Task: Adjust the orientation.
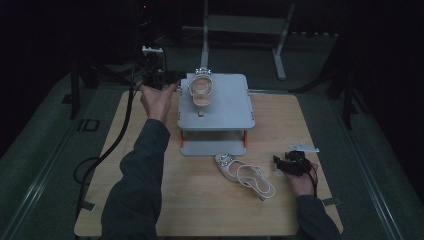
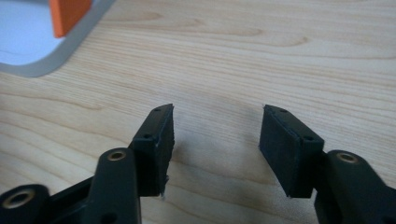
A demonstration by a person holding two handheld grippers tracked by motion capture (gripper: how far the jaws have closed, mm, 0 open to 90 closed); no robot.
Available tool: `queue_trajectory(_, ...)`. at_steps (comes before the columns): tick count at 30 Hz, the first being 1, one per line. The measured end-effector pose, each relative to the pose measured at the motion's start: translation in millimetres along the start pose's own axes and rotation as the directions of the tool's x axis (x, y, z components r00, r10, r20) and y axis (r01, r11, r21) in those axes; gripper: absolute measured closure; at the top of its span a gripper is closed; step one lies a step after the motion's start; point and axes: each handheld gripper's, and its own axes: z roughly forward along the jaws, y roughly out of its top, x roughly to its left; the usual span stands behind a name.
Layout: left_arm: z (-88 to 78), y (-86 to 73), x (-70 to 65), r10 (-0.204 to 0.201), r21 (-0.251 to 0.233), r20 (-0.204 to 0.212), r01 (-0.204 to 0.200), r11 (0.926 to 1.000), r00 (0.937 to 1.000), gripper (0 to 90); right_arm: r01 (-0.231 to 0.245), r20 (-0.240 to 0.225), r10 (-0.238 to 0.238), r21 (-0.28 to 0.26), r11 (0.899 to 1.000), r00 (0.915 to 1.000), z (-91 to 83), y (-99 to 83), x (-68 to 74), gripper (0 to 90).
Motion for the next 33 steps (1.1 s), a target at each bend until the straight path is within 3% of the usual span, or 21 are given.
queue_trajectory(3, -0.1, -2.8, 5.5, 0.032, 0.017, -0.018, -0.032, 0.9994, 0.9993, 44.3, 0.007, -0.004, -0.007, -0.014, 1.0, 1.0, -5.1, 3.4, 2.1, 46.8)
queue_trajectory(6, -1.5, -6.8, 12.9, 0.029, 0.008, -0.008, -0.029, 0.9996, 0.9996, 44.3, 0.022, -0.015, -0.023, -0.024, 0.999, 0.9996, -11.0, 8.2, 6.2, 49.2)
queue_trajectory(8, -1.2, -9.9, 17.0, 0.044, 0.017, -0.03, -0.043, 0.9989, 0.9986, 44.3, 0.043, -0.022, -0.044, -0.027, 0.999, 0.9988, -15.3, 10.6, 10.0, 51.3)
queue_trajectory(10, -0.6, -13.6, 24.6, 0.019, 0.009, 0.006, -0.019, 0.9998, 0.9998, 44.3, 0.06, -0.031, -0.061, -0.029, 0.998, 0.9976, -20.1, 12.3, 13.0, 52.8)
queue_trajectory(14, 2.9, -21.5, 37.5, 0.012, 0.029, -0.023, -0.011, 0.9995, 0.9997, 44.2, 0.059, -0.067, -0.063, -0.049, 0.997, 0.9958, -30.5, 15.5, 16.3, 54.0)
queue_trajectory(16, 4.0, -25.2, 40.5, 0.029, 0.044, -0.057, -0.026, 0.9987, 0.9979, 44.2, 0.066, -0.075, -0.07, -0.057, 0.996, 0.9947, -35.4, 17.3, 18.2, 54.0)
queue_trajectory(19, 4.9, -31.1, 48.3, 0.006, 0.046, -0.059, -0.003, 0.999, 0.9982, 44.3, 0.069, -0.1, -0.076, -0.072, 0.995, 0.9921, -42.8, 19.8, 20.8, 53.9)
queue_trajectory(21, 6.0, -34.6, 50.7, 0.023, 0.054, -0.09, -0.018, 0.9984, 0.9957, 44.3, 0.072, -0.118, -0.081, -0.079, 0.994, 0.9897, -47.6, 21.9, 23.9, 53.7)
queue_trajectory(23, 6.4, -36.2, 51.2, 0.029, 0.057, -0.094, -0.024, 0.9981, 0.9951, 44.3, 0.077, -0.124, -0.087, -0.084, 0.993, 0.9885, -50.2, 22.9, 25.9, 53.6)
queue_trajectory(28, 6.8, -45.4, 57.1, 0.042, 0.051, -0.128, -0.036, 0.9981, 0.9908, 44.3, 0.099, -0.193, -0.117, -0.1, 0.99, 0.9743, -61.2, 27.9, 41.5, 50.7)
queue_trajectory(30, 5.8, -47.3, 60.3, 0.026, 0.042, -0.113, -0.022, 0.9989, 0.9932, 44.3, 0.113, -0.213, -0.132, -0.097, 0.989, 0.968, -62.8, 28.7, 48.4, 50.1)
queue_trajectory(33, 3.4, -49.0, 65.1, 0.015, 0.034, -0.126, -0.011, 0.9994, 0.9919, 44.3, 0.143, -0.245, -0.164, -0.1, 0.985, 0.9557, -64.1, 30.3, 60.9, 49.3)
